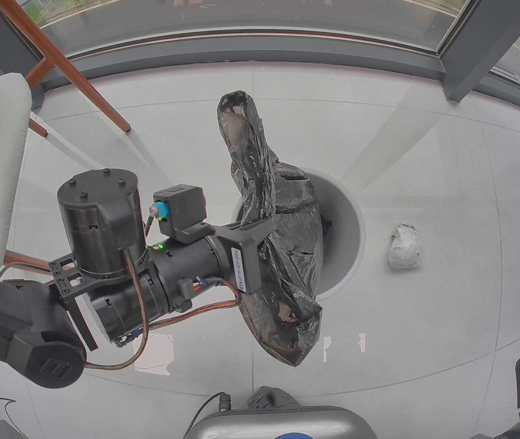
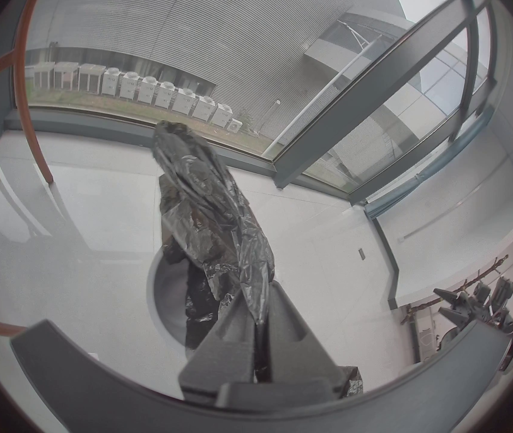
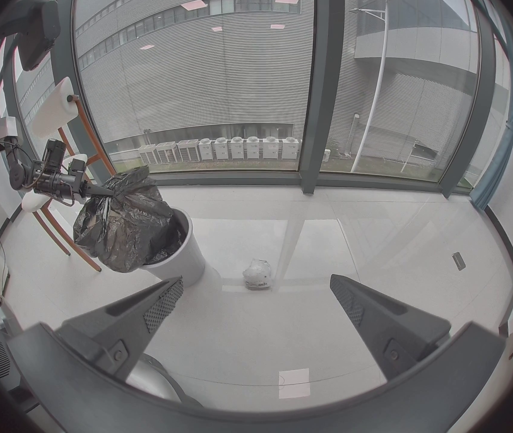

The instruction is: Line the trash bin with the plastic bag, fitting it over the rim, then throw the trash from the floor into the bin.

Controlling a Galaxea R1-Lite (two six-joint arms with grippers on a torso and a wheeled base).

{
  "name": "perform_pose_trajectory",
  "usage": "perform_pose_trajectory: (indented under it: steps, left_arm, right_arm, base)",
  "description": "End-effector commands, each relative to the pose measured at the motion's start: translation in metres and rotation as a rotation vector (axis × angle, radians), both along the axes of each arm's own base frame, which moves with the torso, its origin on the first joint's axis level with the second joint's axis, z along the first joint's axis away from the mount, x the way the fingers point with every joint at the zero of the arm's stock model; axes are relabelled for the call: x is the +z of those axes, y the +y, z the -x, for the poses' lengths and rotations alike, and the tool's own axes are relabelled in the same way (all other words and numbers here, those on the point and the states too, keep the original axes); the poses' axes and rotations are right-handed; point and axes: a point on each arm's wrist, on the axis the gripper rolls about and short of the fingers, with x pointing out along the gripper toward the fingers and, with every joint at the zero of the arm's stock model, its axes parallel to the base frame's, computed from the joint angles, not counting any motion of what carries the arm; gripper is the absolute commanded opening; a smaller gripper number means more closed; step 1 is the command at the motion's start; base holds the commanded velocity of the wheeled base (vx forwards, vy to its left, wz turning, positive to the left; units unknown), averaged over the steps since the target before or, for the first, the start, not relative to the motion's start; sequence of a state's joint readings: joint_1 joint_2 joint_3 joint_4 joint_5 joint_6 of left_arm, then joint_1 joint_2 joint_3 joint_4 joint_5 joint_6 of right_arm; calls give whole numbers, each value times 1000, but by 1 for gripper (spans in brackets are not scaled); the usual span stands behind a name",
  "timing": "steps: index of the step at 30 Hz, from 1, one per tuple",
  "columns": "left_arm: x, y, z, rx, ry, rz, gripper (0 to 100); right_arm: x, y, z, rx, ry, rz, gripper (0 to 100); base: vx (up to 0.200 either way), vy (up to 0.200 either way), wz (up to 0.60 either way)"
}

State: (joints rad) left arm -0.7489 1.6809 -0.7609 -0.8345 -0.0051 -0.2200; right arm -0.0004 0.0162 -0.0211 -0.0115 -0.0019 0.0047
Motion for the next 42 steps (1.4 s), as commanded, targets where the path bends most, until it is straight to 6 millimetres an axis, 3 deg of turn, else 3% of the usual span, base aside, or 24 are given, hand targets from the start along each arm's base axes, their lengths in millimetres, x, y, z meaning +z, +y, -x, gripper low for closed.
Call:
perform_pose_trajectory:
  steps: [1, 5, 7, 8, 12, 17, 23, 25, 29, 35, 39, 42]
  left_arm:
    - [8, -9, 7, -36, -6, 41, 0]
    - [7, -18, 12, -80, -7, 38, 0]
    - [7, -23, 17, -109, -5, 41, 0]
    - [7, -28, 21, -128, -6, 42, 0]
    - [3, -35, 24, -169, -4, 14, 0]
    - [-12, -32, 24, -179, -32, -145, 0]
    - [-22, -33, 21, -196, -94, -263, 0]
    - [-25, -33, 21, -198, -96, -286, 0]
    - [-31, -31, 23, -212, -141, -366, 0]
    - [-38, -31, 16, -182, -153, -451, 0]
    - [-39, -32, 10, -127, -147, -458, 0]
    - [-31, -30, 2, -90, -160, -443, 0]
  right_arm:
    - [77, -2, 7, 27, -135, -93, 100]
    - [114, -4, -2, 162, -120, -150, 100]
    - [123, -2, -10, 229, -83, -147, 100]
    - [139, 3, -30, 303, -13, -147, 100]
    - [183, 23, -79, 426, 101, -245, 100]
    - [219, 59, -124, 554, 199, -371, 100]
    - [206, 85, -157, 582, 329, -343, 100]
    - [198, 102, -170, 623, 389, -319, 100]
    - [199, 133, -180, 711, 431, -279, 100]
    - [193, 162, -203, 724, 479, -239, 100]
    - [191, 172, -220, 689, 525, -175, 100]
    - [192, 166, -228, 605, 603, -144, 100]
  base:
    - [0, 0, 0]
    - [0, 0, 0]
    - [0, 0, 0]
    - [0, 0, 0]
    - [0, 0, 0]
    - [0, 0, 0]
    - [0, 0, 0]
    - [0, 0, 0]
    - [0, 0, 0]
    - [0, 0, 0]
    - [0, 0, 0]
    - [0, 0, 0]
